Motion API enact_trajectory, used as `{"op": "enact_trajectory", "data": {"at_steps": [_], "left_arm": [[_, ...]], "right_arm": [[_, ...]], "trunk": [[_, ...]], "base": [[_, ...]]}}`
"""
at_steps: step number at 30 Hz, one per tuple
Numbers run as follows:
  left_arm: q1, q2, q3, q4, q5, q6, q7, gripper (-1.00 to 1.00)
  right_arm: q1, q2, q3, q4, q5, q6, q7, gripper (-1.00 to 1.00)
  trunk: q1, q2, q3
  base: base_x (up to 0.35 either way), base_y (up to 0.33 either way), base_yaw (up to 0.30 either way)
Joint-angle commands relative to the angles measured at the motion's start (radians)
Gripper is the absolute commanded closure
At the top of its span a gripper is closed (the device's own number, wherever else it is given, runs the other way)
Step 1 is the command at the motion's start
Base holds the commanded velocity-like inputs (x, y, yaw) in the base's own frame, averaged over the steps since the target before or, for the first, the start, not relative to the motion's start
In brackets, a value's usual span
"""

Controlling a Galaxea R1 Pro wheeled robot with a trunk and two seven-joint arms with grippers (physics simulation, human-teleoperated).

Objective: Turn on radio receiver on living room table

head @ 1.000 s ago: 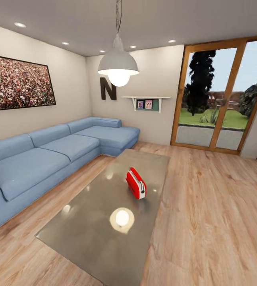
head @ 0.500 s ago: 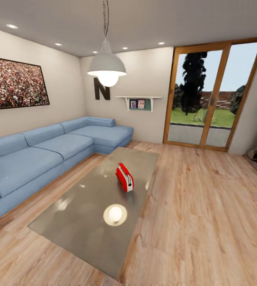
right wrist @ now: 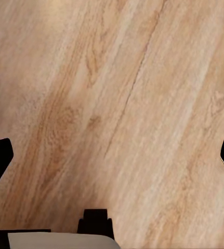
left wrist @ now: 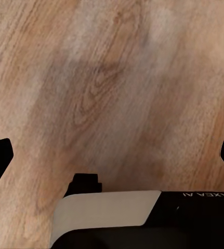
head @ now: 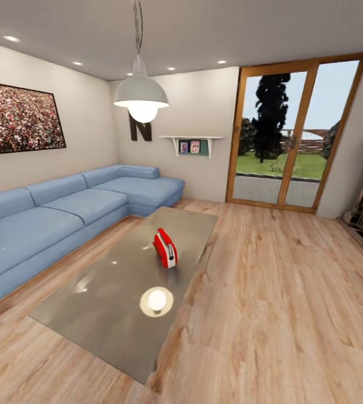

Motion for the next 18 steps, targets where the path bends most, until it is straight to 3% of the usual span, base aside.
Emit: {"op": "enact_trajectory", "data": {"at_steps": [1,6,15,18], "left_arm": [[0.000,0.002,0.003,0.000,0.000,-0.001,0.000,-1.00],[0.000,0.006,0.011,0.000,0.000,-0.001,0.000,-1.00],[0.000,0.008,0.013,0.000,0.000,-0.001,0.000,-1.00],[0.000,0.009,0.029,0.000,0.000,-0.001,0.000,-1.00]], "right_arm": [[0.000,0.000,0.000,0.000,0.000,0.000,0.000,-1.00],[0.000,0.000,0.000,0.000,0.000,0.000,0.000,-1.00],[0.000,0.000,-0.002,0.000,0.000,0.000,0.000,-1.00],[0.000,0.000,-0.001,0.000,0.000,0.000,0.000,-1.00]], "trunk": [[0.000,0.000,0.000],[0.000,0.000,0.000],[0.000,0.000,0.000],[0.000,0.000,0.000]], "base": [[0.005,-0.272,0.000],[0.140,-0.261,0.000],[0.246,-0.243,0.000],[0.255,-0.241,0.000]]}}
